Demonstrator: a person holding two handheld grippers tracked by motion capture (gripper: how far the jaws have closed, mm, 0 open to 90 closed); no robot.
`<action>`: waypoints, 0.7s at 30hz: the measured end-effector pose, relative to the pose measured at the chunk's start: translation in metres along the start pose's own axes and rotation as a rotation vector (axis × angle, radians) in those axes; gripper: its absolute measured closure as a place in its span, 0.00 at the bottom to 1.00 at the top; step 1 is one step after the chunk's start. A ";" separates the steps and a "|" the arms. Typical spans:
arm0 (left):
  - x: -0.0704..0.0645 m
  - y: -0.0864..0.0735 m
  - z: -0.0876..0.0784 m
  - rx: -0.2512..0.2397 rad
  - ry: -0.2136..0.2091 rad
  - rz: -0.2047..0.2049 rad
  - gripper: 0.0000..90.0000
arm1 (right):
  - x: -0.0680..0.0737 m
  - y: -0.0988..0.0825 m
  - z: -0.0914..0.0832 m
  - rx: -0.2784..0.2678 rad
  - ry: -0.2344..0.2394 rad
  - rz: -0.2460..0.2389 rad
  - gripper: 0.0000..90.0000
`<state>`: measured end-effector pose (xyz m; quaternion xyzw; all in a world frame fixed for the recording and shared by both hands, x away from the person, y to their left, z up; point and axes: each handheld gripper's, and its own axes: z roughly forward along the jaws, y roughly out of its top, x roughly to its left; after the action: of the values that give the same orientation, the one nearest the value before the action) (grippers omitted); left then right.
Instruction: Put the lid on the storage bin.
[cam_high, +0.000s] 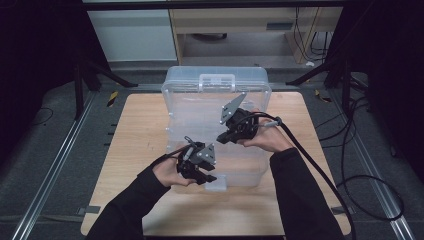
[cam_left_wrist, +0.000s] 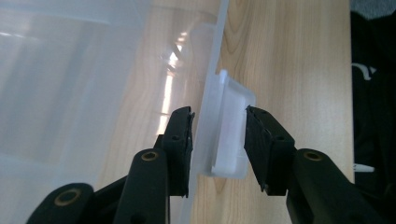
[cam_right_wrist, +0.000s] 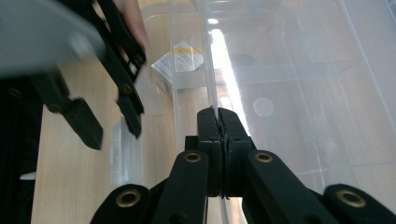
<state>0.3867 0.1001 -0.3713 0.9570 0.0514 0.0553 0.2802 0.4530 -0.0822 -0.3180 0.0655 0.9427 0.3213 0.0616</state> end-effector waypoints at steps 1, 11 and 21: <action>-0.001 0.000 -0.009 -0.019 0.012 -0.011 0.69 | 0.000 0.000 0.000 -0.002 0.000 0.004 0.99; 0.019 -0.025 -0.077 -0.232 0.124 -0.225 0.79 | 0.000 -0.003 0.000 -0.012 -0.003 0.006 0.99; 0.036 -0.047 -0.110 -0.395 0.315 -0.429 0.85 | 0.003 -0.004 0.000 -0.017 -0.017 0.014 0.98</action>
<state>0.4045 0.2026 -0.3015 0.8314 0.2825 0.1513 0.4540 0.4501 -0.0847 -0.3204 0.0741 0.9389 0.3292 0.0678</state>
